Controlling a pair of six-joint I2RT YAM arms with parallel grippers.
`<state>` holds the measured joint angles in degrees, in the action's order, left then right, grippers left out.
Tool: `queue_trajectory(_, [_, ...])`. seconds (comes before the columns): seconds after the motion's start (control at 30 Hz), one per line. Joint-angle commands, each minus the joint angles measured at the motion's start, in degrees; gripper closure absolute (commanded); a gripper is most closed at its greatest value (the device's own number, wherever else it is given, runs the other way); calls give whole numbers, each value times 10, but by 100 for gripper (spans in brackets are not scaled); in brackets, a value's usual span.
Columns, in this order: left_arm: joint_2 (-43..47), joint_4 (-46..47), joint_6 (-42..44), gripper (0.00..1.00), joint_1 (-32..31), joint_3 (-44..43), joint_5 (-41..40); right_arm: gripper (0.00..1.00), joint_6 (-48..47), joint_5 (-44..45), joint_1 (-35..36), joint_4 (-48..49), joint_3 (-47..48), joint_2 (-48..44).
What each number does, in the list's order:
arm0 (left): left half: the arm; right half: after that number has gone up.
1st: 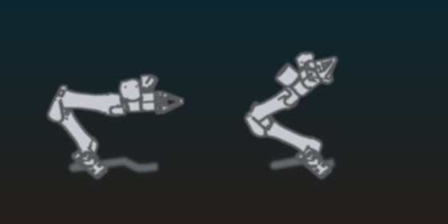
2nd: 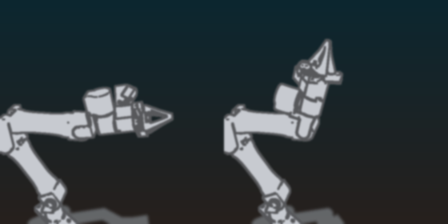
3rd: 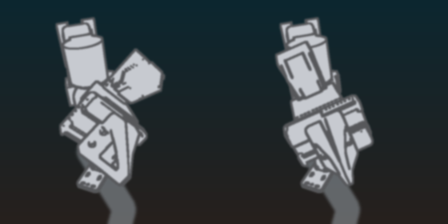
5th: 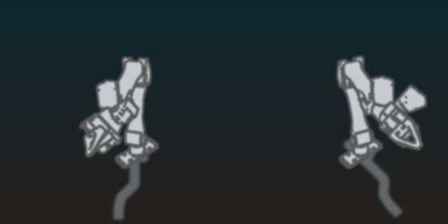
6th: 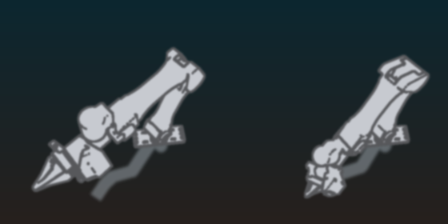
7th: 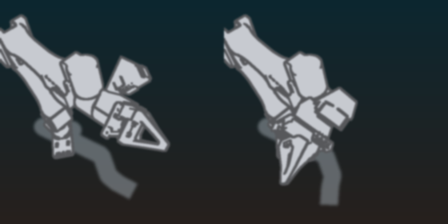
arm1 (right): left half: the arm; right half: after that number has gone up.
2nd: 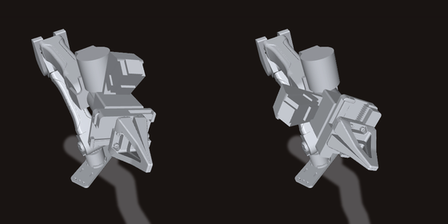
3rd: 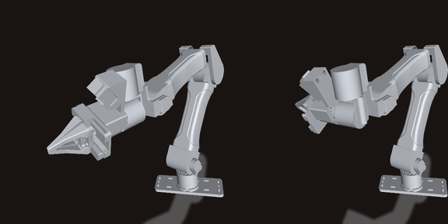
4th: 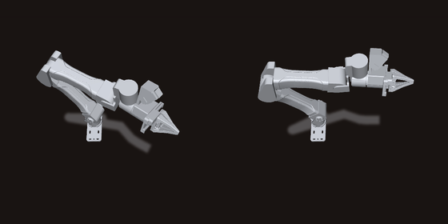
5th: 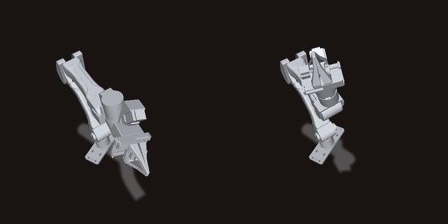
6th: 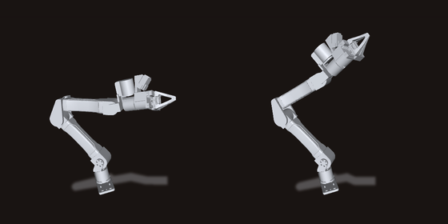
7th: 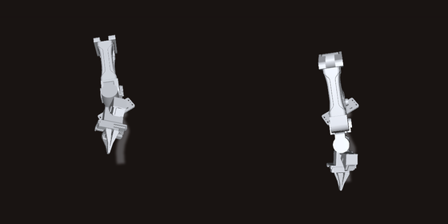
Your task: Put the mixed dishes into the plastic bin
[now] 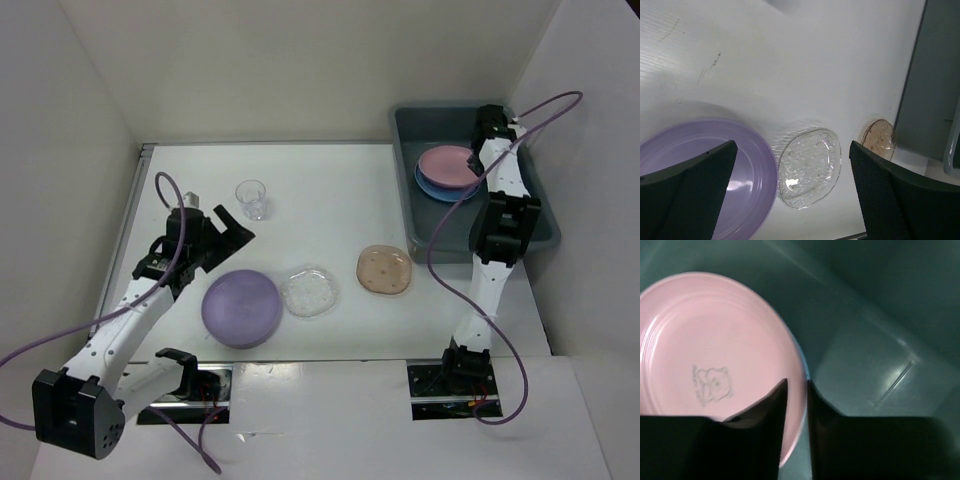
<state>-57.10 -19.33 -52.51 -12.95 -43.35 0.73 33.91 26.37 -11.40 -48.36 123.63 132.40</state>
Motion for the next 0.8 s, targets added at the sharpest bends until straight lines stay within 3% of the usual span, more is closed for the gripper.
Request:
queue_trajectory(0.0, [9, -8, 27, 0, 11, 4, -22, 70, 13, 20, -1, -35, 73, 22])
queue_trajectory(0.13, [-22, -2, 27, 0, 23, 27, -30, 47, 2, 15, -1, -46, 65, -6])
queue_trajectory(0.27, [-75, -8, 21, 0, 51, 27, -50, 43, -10, -3, 9, 2, -15, -116])
queue_trajectory(0.43, [-140, 3, 3, 0, 96, 38, -38, 43, -56, -98, 48, 53, -167, -289])
queue_trajectory(0.57, [-159, 8, 3, 0, 102, 43, -38, 34, -86, -120, 166, 85, -265, -397])
queue_trajectory(0.6, [-165, 8, 3, 0, 102, 49, -38, 34, -86, -120, 223, 85, -282, -406])
queue_trajectory(0.77, [-159, 19, -8, 1, 102, 72, -31, 34, -100, -171, 377, 61, -334, -406])
